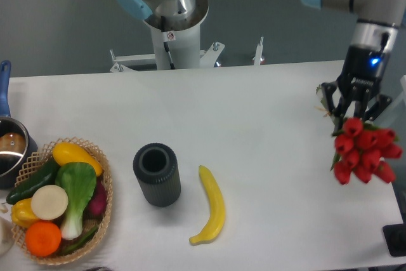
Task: Pick up the flowers from the table
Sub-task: 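Lift the gripped tulip bouquet up and away from the table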
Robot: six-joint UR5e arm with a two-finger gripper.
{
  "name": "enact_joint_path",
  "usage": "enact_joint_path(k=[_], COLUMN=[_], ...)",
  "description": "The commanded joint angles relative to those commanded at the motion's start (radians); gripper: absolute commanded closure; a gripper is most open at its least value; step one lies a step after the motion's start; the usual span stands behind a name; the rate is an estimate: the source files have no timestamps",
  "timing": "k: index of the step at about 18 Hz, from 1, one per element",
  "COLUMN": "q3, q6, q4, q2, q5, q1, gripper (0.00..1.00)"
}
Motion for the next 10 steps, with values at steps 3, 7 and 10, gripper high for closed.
enact_joint_path(k=[3, 7, 10], q3=[-0.002, -0.003, -0.009], q6=[0.0, -0.003, 0.0], q4=[0.002, 0.003, 0.005], q2=[0.0, 0.003, 0.006], q5=[-0.036, -0.036, -0.036], q1=[0.019, 0.022, 0.025], gripper=[0.68, 0.68, 0.68])
